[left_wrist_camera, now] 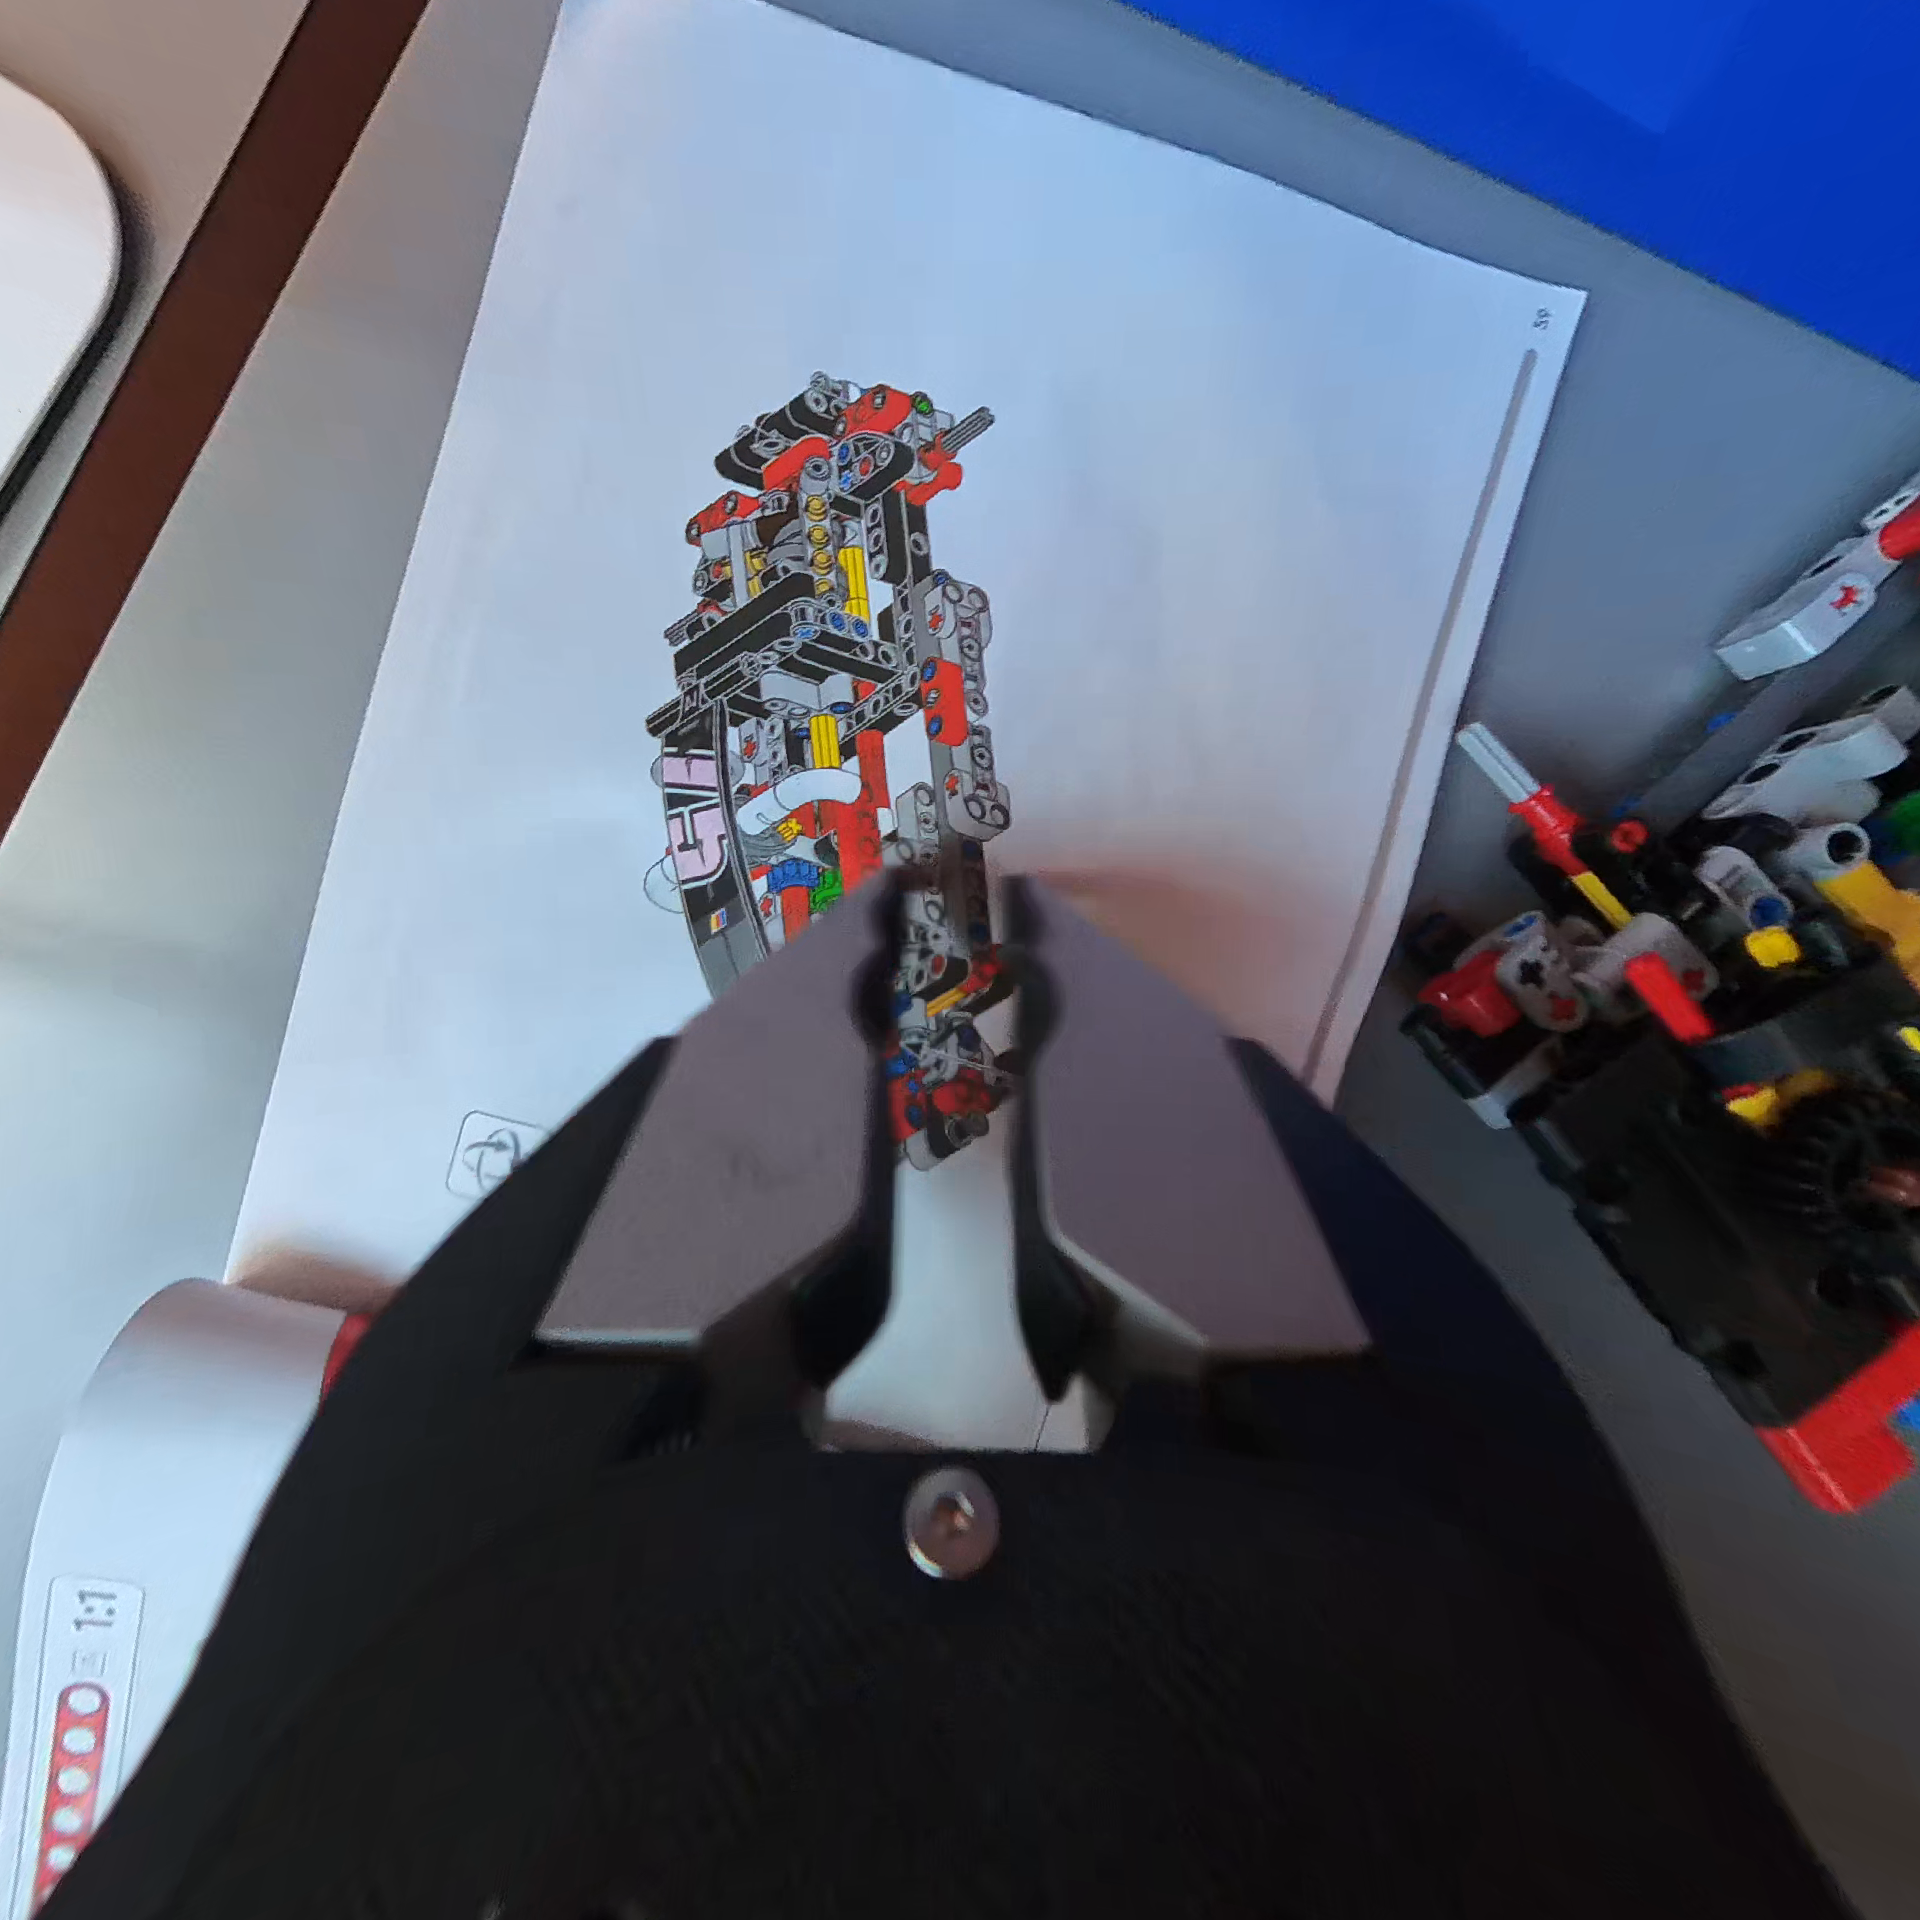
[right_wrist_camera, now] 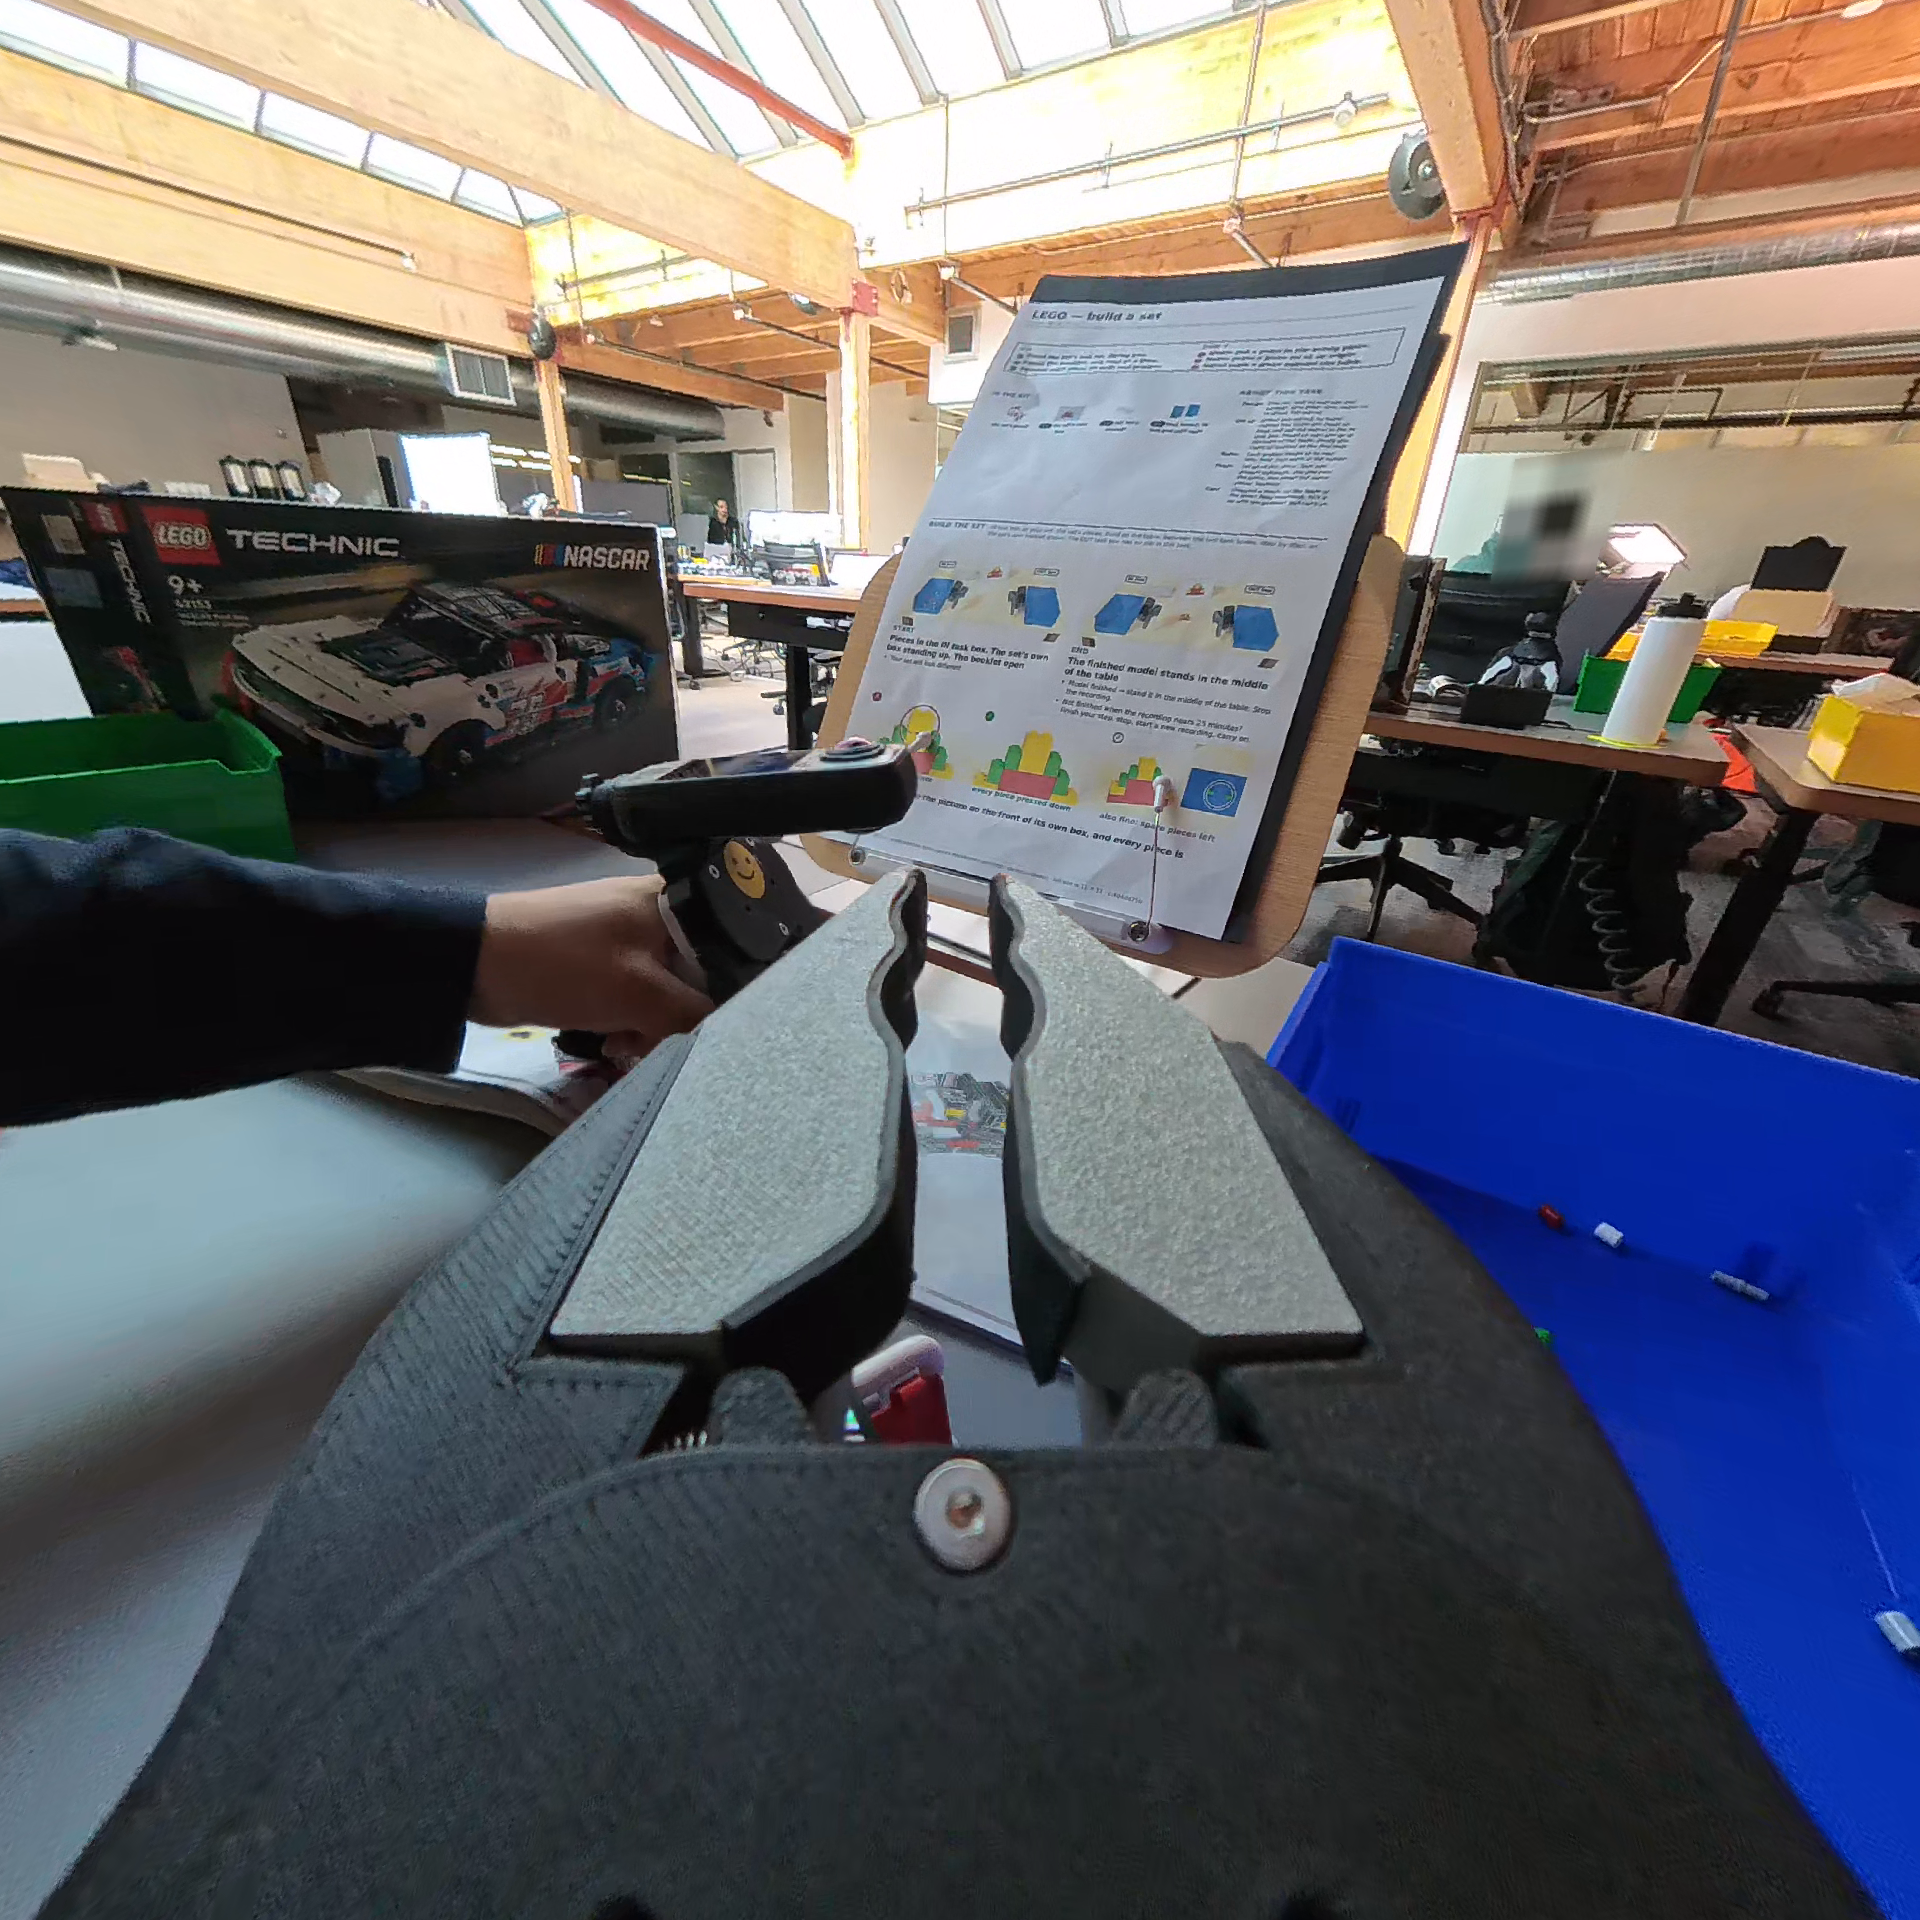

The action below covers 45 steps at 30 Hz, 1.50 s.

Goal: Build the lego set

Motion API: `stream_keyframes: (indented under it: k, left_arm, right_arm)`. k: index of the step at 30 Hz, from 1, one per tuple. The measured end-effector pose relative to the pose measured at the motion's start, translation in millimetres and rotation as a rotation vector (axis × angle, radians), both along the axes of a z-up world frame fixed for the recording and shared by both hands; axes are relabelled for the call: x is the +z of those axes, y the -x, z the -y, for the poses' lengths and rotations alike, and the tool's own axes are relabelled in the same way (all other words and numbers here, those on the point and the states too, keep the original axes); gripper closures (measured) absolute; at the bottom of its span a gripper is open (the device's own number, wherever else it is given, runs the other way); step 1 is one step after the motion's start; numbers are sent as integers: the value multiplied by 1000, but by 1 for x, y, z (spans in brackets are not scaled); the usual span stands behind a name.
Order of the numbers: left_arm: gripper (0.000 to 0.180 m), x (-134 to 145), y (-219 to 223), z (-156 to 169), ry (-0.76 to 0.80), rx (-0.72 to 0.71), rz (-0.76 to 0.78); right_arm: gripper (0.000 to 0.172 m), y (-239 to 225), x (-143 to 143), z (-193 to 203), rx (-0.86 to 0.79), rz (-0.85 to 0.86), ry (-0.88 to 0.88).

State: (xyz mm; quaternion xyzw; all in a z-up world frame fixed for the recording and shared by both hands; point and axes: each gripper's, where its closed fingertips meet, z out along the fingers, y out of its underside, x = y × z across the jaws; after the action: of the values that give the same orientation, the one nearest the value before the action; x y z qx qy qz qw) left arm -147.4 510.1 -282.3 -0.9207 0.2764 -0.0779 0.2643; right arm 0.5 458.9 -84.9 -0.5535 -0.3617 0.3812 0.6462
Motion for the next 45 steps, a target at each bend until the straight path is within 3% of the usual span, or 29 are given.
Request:
stream_keyframes:
  k: [1, 4, 7, 9, 10, 11, 12, 14, 17, 21, 23, 25, 31, 37, 43, 44, 45]
  left_arm:
    - [180, -1, 1, 0, -7, 12, -6]
    - [180, 0, 1, -2, -52, 3, -36]
    - [180, 2, 2, 1, 17, 35, -48]
    - [180, 16, -5, -4, -3, 18, -7]
    - [176, 25, -9, -6, -15, -1, 10]
    - [142, 32, -10, -12, -27, 16, 9]
    - [120, 36, -12, -15, -14, 23, 13]
    - [109, 31, -18, -16, 46, -1, 11]
    - [105, 0, -6, -15, 135, -21, -130]
    - [135, -1, -10, -20, 64, -30, -40]
    - [165, -1, -11, -18, 4, -46, -13]
    - [180, -1, -11, -19, -52, -45, 6]
    - [180, -1, -11, -17, -19, -35, 12]
    - [180, 6, 15, -8, 11, -41, -121]
    - [180, 45, 19, 16, 58, -34, 86]
    - [169, 47, 15, 25, 91, -51, 119]
    - [116, 45, 15, 30, 106, -47, 116]
  right_arm:
    - [163, 0, 0, 0, 5, -7, 7]
    - [164, -3, 2, -1, 12, -24, 20]
    - [164, -4, 1, -3, 17, -31, 36]
    - [165, -5, 2, -3, 21, -37, 39]
    - [165, -5, 2, -3, 22, -38, 41]
    - [165, -5, 2, -2, 25, -38, 42]
    - [166, -4, 2, -2, 29, -38, 44]
    - [166, -3, 1, -1, 36, -37, 44]
    - [167, -2, -1, -1, 37, -27, 44]
    - [169, -3, 1, -1, 41, -36, 41]
    - [169, -4, 2, 0, 46, -42, 44]
    - [169, -3, 1, 0, 53, -42, 55]
    - [169, 2, -5, 0, 71, -28, 70]
    - [170, -1, -5, -3, 70, -41, 84]
    - [168, 0, -5, -3, 87, -46, 103]
    - [168, 1, -5, -2, 94, -44, 105]
    - [168, 2, -5, -1, 98, -42, 104]
